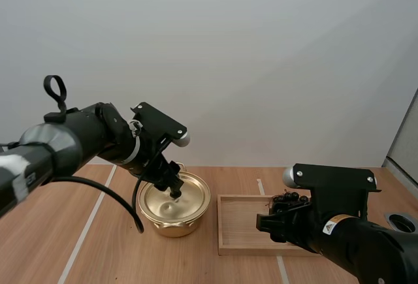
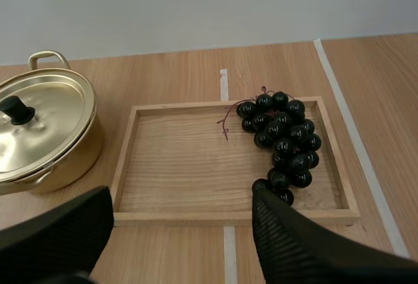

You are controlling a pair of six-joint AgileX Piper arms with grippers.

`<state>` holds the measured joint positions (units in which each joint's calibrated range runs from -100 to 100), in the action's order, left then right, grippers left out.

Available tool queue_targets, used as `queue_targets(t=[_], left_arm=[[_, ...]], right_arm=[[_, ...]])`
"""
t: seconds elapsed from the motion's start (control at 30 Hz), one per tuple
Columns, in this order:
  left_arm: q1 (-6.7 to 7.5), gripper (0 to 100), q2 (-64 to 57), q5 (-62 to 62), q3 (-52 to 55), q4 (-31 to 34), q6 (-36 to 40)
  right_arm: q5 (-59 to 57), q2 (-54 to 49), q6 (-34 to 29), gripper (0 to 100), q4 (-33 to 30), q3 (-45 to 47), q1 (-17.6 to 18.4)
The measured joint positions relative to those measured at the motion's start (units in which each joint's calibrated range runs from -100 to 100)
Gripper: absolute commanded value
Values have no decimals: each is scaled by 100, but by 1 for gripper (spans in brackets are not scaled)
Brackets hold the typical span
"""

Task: Open the lid, put the grape in the pot, and close it

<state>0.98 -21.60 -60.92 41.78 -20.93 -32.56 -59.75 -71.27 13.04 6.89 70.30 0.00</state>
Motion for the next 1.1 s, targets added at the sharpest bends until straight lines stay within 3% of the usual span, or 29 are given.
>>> queue_targets(t=[0.03, 0.07, 0.13, 0.23, 0.7, 0.73, 0.8, 0.83, 0.87, 1.1], left_arm=[[11, 100, 36, 0, -16, 0, -12], [126, 100, 454, 25, -181, -12, -82], [228, 100, 795, 25, -342, -23, -119], [291, 100, 1215, 34, -485, -23, -140], [290, 100, 2288, 58, -828, -23, -149], [290, 88, 2279, 58, -828, -23, -149], [290, 49, 2279, 40, -828, -23, -149], [290, 35, 2279, 40, -828, -23, -149], [290, 0, 2279, 24, -828, -23, -149], [290, 0, 2279, -112, -899, 7, -133]], right_arm=[[0, 22, 0, 100, 0, 0, 0], [0, 56, 0, 100, 0, 0, 0], [0, 90, 0, 100, 0, 0, 0], [0, 100, 0, 100, -37, 0, 0], [66, 100, 0, 100, -130, 0, 0], [111, 100, 0, 100, -130, 0, 0], [130, 100, 0, 100, -130, 0, 0], [145, 100, 0, 100, -130, 0, 0], [165, 100, 0, 100, -130, 0, 0], [182, 100, 0, 100, -178, 0, 0]])
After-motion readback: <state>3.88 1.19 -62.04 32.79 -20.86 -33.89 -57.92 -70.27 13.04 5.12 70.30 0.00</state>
